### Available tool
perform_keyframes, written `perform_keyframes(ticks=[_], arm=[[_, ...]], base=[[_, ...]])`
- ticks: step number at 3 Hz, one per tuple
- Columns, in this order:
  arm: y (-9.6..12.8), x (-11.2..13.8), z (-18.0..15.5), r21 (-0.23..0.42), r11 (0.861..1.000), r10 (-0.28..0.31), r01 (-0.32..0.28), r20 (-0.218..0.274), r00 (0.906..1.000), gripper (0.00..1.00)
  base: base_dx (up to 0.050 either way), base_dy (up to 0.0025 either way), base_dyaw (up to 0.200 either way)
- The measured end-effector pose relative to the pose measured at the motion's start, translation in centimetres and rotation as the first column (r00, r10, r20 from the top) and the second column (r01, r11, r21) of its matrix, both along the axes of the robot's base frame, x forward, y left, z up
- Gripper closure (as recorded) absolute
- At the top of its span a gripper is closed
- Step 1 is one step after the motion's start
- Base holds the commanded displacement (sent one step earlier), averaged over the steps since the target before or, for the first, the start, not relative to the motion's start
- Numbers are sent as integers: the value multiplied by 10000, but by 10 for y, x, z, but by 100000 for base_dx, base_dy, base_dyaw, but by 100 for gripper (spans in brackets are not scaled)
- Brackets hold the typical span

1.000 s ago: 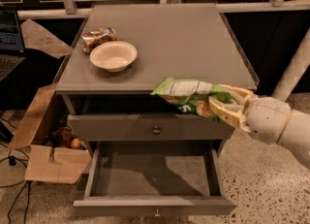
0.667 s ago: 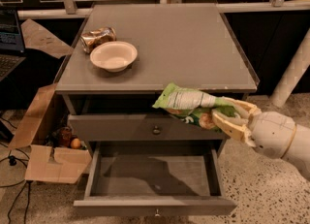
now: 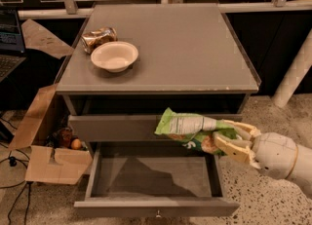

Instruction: Place green rice chip bag into middle drawer

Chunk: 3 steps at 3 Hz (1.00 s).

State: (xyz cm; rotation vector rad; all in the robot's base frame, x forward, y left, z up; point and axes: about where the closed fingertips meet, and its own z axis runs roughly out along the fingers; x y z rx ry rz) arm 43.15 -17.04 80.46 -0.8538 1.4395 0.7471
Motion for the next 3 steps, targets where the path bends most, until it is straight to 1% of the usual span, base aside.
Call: perform_keyframes(ticks=[1, 2, 3], arm=[[3, -8, -16, 371, 9976, 592, -579, -333, 9977, 100], [4, -3, -33, 510, 9928, 1112, -1085, -533, 9924, 100], [6, -2, -34, 515, 9920, 1176, -1148, -535, 9916, 100]], base=[[0, 0, 0], [0, 0, 0], [0, 0, 0]])
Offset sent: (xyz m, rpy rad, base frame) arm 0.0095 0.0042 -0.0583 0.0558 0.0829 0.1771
